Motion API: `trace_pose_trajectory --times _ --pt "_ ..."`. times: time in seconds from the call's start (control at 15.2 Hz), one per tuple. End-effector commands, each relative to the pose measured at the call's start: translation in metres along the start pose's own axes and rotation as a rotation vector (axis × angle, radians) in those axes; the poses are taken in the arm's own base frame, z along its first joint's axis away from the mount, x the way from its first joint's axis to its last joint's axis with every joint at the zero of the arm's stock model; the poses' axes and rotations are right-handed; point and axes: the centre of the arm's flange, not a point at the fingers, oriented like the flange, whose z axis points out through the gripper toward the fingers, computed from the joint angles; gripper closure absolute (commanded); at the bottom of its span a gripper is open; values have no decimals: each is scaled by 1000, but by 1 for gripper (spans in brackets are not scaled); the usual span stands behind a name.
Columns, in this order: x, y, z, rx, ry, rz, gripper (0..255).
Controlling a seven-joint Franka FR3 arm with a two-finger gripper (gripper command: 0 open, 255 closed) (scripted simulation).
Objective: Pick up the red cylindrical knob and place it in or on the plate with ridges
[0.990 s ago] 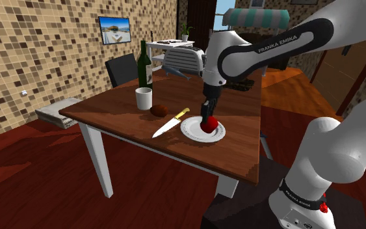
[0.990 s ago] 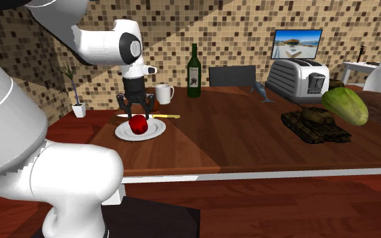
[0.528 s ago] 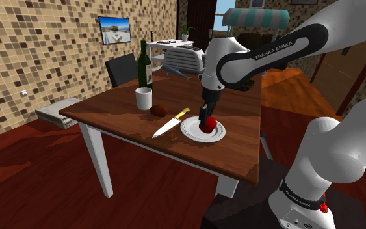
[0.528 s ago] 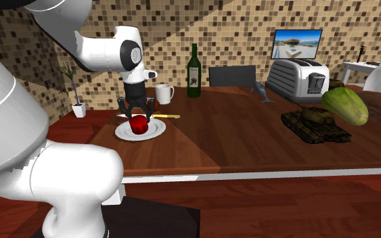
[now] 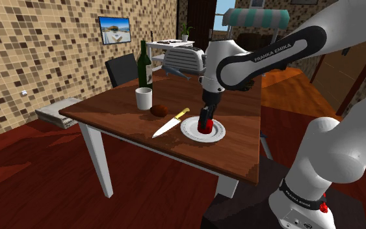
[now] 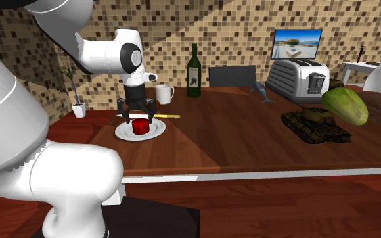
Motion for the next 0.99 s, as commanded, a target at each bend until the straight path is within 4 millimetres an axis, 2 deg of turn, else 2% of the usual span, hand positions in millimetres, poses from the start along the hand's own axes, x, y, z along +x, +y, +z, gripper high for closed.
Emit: trace_pose_trajectory --times 0.0,0.13,0.4,0.92 --pt "-1 0 1 0 -3 0 0" --pt "0 0 -1 0 -2 0 0" --pt "0 0 -51 0 -2 0 0" --pt "0 0 -51 0 -2 0 0"
